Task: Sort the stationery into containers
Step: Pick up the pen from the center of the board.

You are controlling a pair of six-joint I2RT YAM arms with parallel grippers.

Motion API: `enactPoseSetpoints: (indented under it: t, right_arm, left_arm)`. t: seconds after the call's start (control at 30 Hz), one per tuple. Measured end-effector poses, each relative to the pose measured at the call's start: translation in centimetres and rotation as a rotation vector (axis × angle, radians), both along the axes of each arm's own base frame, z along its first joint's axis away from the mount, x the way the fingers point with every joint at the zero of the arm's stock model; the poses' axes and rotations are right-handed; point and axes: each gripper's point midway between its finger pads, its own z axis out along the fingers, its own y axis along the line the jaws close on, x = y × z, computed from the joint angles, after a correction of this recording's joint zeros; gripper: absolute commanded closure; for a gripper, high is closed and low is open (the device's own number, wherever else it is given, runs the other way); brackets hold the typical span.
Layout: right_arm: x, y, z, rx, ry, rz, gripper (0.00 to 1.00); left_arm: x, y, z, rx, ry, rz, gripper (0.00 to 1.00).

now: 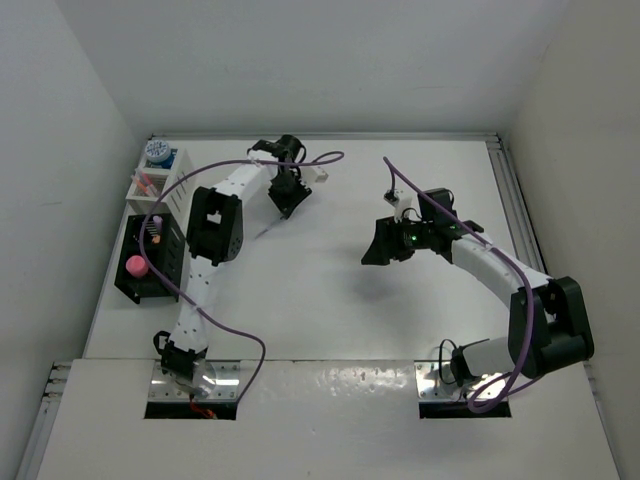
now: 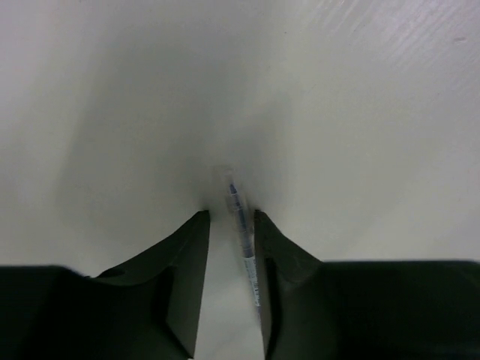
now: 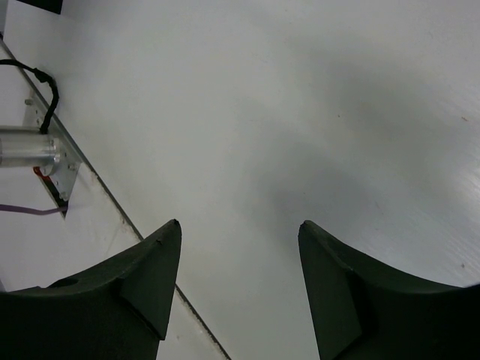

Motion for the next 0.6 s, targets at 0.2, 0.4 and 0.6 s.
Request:
enactPoseSetpoints:
  t: [0.2,0.4,0.6]
  right_arm:
    - [-0.1,0.1,0.1,0.005,0.003,0.003,0.38]
    - [-0.4,0.1,0.0,0.002,0.014,0.007,0.38]
    - [-0.6,0.0,0.8,0.004,-0.013,0.016,0.38]
  left_arm:
    - [0.4,0.3,-0.1,0.02,-0.018,0.005,0.77]
    - [0.3,0.4,0.0,0.011,-0.033,0.01,1.0]
    - [-1.9,0.0,3.8,-0.204,-0.018,0.088,1.0]
